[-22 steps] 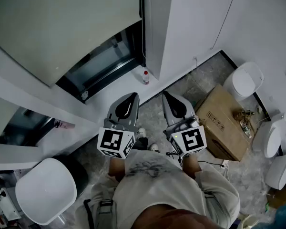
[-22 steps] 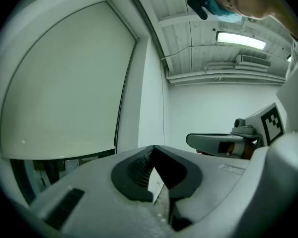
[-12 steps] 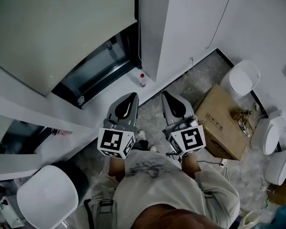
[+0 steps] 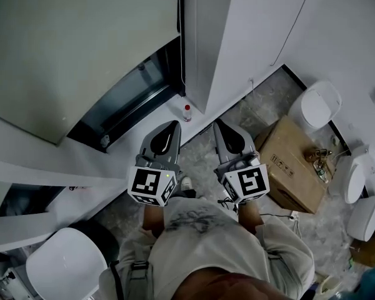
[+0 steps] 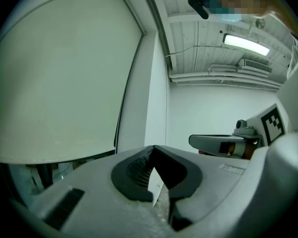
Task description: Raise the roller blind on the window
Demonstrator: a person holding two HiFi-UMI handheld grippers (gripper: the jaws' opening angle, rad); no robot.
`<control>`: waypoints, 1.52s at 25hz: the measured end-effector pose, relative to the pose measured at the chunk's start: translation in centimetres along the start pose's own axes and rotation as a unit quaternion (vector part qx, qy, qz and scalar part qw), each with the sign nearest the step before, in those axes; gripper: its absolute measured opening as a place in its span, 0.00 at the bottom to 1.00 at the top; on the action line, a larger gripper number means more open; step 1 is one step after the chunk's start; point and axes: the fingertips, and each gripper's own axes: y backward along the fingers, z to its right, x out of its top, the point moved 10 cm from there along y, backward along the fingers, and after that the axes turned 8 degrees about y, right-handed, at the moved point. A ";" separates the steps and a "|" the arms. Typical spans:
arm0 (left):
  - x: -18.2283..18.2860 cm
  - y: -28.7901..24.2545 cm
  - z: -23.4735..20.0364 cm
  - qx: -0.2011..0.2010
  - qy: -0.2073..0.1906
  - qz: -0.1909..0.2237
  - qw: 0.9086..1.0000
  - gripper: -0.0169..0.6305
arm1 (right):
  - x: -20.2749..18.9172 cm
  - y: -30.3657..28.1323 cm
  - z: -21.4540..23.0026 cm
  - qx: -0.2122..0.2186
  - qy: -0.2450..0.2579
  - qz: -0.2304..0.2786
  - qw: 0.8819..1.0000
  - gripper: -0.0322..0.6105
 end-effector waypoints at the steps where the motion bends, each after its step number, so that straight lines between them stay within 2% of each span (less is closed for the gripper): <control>1: 0.1 -0.4 -0.5 0.000 -0.001 -0.001 1.000 0.03 | 0.0 -0.6 0.1 0.000 0.002 -0.001 1.000 0.06; 11: 1.5 -4.2 -5.4 -0.015 0.000 -0.008 1.000 0.03 | 0.2 -6.3 0.6 -0.014 0.015 0.013 1.000 0.07; 15: 1.6 -5.2 -6.4 -0.020 0.002 -0.010 1.000 0.03 | -0.6 -7.2 1.0 -0.021 0.010 -0.018 1.000 0.07; 18: 1.7 -6.1 -6.9 -0.021 0.000 -0.014 1.000 0.03 | -0.5 -8.0 1.7 -0.025 0.008 -0.024 0.999 0.07; 23: 2.1 -8.3 -7.5 -0.017 0.000 -0.010 1.000 0.03 | -0.9 -9.8 3.5 -0.015 0.007 -0.020 1.000 0.07; 28: 2.1 -11.0 -7.6 -0.009 0.001 -0.011 1.000 0.03 | -0.9 -12.1 6.1 -0.005 0.013 0.011 1.000 0.06; 38: 2.7 -17.1 -8.5 0.012 -0.002 -0.010 1.000 0.03 | -2.0 -16.0 11.3 0.015 0.011 -0.020 1.000 0.07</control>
